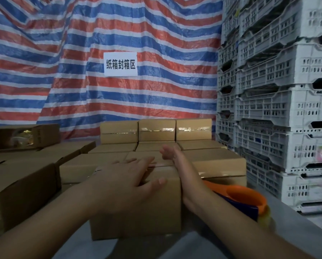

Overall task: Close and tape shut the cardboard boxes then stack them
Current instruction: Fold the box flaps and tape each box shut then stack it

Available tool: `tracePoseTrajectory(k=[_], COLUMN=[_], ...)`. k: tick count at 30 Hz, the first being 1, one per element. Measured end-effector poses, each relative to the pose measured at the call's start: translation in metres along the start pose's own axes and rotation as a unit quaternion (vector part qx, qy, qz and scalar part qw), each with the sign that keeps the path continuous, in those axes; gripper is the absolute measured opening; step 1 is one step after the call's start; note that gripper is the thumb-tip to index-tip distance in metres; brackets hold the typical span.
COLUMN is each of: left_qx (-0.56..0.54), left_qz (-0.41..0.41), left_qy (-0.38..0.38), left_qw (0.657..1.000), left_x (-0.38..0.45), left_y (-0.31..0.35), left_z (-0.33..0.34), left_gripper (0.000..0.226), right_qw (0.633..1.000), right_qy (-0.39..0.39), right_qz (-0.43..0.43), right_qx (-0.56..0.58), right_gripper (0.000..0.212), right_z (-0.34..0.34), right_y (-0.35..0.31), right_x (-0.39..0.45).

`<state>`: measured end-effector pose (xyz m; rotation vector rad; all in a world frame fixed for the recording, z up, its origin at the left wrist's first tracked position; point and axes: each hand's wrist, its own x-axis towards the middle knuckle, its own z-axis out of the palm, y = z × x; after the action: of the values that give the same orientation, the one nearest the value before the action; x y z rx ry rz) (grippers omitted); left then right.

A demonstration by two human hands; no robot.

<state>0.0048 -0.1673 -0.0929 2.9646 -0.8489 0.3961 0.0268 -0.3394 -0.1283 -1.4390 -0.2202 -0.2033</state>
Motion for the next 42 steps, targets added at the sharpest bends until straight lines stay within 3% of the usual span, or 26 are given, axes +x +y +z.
tracePoseTrajectory(k=[4, 8, 13, 15, 17, 21, 27, 30, 34, 37, 42], left_qx=[-0.005, -0.112, -0.273, -0.384, -0.491, -0.594, -0.598, -0.590, -0.520, -0.499, -0.509], left_qz=[0.014, -0.002, -0.079, -0.135, -0.183, -0.176, -0.173, -0.185, -0.160, -0.167, -0.182], left_qy=[0.061, 0.148, 0.296, 0.270, 0.196, 0.144, 0.179, 0.238, 0.328, 0.385, 0.360], left_qw=[0.998, 0.983, 0.912, 0.873, 0.829, 0.772, 0.762, 0.749, 0.772, 0.758, 0.761], left_x=[-0.001, -0.014, -0.043, -0.053, -0.061, -0.072, -0.076, -0.074, -0.049, -0.006, 0.055], left_y=[0.003, 0.001, -0.028, -0.040, -0.043, -0.040, -0.036, -0.029, -0.031, -0.052, -0.101], left_z=[0.004, 0.003, 0.008, 0.016, 0.028, 0.053, 0.060, 0.037, -0.018, -0.055, -0.075], left_gripper=[0.075, 0.069, 0.064, 0.081, 0.098, 0.059, 0.041, 0.046, 0.050, 0.045, 0.055], right_qw=[0.998, 0.997, 0.995, 0.990, 0.982, 0.974, 0.968, 0.978, 0.986, 0.987, 0.994], right_qy=[0.011, 0.023, 0.017, -0.015, -0.058, -0.085, -0.082, -0.038, 0.013, 0.027, 0.071], right_qz=[0.049, 0.073, 0.028, 0.014, 0.004, -0.005, -0.038, -0.070, -0.112, -0.128, -0.039], right_qx=[0.030, -0.004, -0.094, -0.140, -0.178, -0.208, -0.236, -0.194, -0.123, -0.098, -0.069], right_gripper=[0.026, 0.055, 0.090, 0.094, 0.087, 0.098, 0.089, 0.091, 0.101, 0.089, 0.079], right_z=[-0.002, -0.004, -0.011, -0.014, -0.015, -0.017, -0.021, -0.015, 0.004, 0.025, 0.052], right_y=[-0.001, -0.003, 0.001, 0.005, 0.011, 0.025, 0.029, 0.007, -0.039, -0.076, -0.092], right_x=[-0.010, -0.018, -0.029, -0.038, -0.047, -0.051, -0.056, -0.057, -0.034, 0.008, 0.091])
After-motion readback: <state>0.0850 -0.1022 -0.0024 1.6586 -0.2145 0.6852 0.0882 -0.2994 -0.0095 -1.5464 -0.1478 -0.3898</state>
